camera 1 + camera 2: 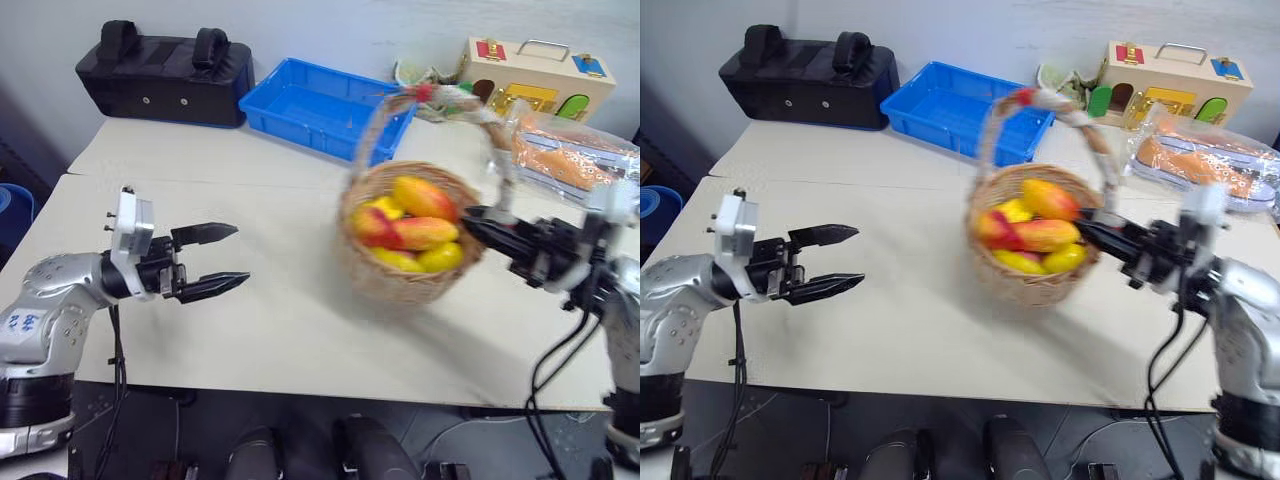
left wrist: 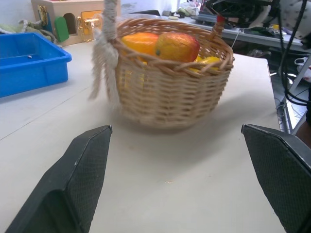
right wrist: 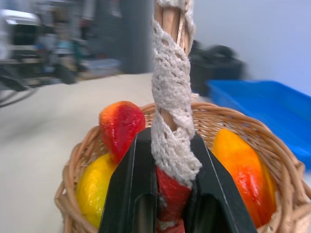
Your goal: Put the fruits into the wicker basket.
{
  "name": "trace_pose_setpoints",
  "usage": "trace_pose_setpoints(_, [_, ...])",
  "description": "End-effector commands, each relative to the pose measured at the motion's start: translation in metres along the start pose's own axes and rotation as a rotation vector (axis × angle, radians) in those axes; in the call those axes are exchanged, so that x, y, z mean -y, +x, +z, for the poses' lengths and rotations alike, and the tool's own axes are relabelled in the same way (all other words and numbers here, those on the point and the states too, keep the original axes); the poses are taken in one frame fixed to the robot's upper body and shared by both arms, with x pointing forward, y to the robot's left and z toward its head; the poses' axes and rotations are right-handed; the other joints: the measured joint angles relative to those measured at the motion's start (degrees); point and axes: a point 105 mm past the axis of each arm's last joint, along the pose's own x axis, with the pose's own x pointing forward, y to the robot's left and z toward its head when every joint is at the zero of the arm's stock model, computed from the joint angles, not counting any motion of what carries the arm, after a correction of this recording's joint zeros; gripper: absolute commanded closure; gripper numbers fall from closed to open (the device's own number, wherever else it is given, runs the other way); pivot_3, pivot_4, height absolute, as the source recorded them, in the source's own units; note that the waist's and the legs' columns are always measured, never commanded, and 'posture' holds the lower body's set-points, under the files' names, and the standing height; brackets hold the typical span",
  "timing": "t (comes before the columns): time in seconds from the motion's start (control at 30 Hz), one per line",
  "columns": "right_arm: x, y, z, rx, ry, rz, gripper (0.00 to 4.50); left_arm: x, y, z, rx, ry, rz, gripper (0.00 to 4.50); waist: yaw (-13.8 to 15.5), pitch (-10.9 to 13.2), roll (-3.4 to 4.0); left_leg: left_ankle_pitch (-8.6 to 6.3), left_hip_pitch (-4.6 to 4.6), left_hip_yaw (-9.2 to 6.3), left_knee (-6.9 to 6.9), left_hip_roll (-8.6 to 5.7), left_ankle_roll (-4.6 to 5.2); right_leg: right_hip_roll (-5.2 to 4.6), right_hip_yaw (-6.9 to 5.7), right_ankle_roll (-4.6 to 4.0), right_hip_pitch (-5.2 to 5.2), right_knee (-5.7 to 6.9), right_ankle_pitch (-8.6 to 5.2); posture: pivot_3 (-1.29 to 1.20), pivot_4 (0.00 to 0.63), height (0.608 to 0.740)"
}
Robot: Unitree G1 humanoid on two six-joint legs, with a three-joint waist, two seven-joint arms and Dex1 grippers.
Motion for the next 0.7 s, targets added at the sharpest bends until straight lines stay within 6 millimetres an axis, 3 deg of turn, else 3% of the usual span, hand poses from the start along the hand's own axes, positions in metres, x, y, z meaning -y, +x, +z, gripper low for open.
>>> trace_pose_setpoints(0.03, [0.012,-0.030,0.022,0.030,-0.147,-0.212,4.25,-0.006,0.011,0.007,0.023,0.050,-0.047,0.00,-0.03,0.00,0.00,0.01,0.01,0.04,0.01,0.00,0.01,0.01,0.04,0.00,0.00,0.01,0.00,0.00,0.150,0.740])
trace_pose_setpoints(0.23, [0.041,-0.071,0.013,0.016,-0.136,-0.570,4.25,-0.012,0.026,0.011,0.037,0.068,-0.100,0.00,-0.29,0.00,0.02,0.06,0.14,0.18,-0.02,-0.02,-0.02,0.06,0.21,0.02,-0.02,0.16,0.01,0.00,0.150,0.740])
trace_pose_setpoints(0.4, [0.055,-0.083,0.002,0.026,-0.081,-0.709,4.25,-0.012,0.028,0.011,0.039,0.072,-0.109,0.00,-0.97,0.01,0.03,0.09,0.15,0.18,-0.05,-0.01,-0.07,0.08,0.21,0.02,-0.03,0.18,0.01,0.00,0.150,0.740])
trace_pose_setpoints(0.53, [0.056,-0.084,-0.008,0.016,-0.013,-0.708,4.25,-0.012,0.027,0.011,0.040,0.077,-0.103,0.00,-1.19,0.01,0.03,0.09,0.16,0.18,-0.04,-0.01,-0.07,0.08,0.23,0.02,-0.03,0.20,0.01,0.00,0.150,0.740])
trace_pose_setpoints(0.7, [0.056,-0.087,-0.010,0.010,-0.001,-0.655,2.64,-0.012,0.026,0.011,0.042,0.080,-0.083,0.00,-1.15,0.01,0.03,0.09,0.16,0.18,-0.04,-0.01,-0.06,0.08,0.23,0.03,-0.01,0.20,0.01,0.00,0.150,0.740])
